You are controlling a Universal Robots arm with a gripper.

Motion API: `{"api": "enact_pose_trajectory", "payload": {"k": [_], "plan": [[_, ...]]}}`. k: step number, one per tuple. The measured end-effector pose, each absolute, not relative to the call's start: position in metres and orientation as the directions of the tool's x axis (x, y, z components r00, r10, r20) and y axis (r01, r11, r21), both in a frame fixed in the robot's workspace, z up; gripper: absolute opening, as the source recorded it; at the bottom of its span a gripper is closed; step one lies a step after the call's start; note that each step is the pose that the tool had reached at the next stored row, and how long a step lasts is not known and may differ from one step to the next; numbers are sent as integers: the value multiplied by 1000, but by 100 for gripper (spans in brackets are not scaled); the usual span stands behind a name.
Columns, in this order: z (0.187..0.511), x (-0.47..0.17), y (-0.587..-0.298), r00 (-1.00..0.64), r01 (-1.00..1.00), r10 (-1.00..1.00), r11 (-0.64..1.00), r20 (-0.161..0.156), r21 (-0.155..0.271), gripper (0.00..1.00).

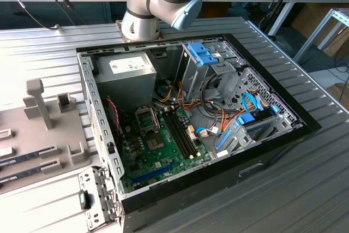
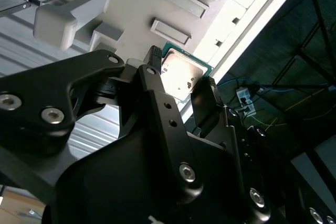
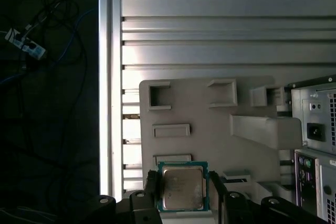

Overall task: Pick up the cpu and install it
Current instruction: 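Pick up the cpu and move it towards the insertion slot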

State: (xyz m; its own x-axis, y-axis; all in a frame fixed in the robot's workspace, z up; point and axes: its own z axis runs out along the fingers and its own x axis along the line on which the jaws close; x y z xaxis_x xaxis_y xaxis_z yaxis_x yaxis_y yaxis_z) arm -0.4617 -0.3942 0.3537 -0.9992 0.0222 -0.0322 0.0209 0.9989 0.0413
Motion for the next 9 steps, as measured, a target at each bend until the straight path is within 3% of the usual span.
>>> {"api": "enact_pose_trajectory", "payload": {"k": [9], "plan": [[361,-462,-394,-999,21,22,999,-32,41,47]]}}
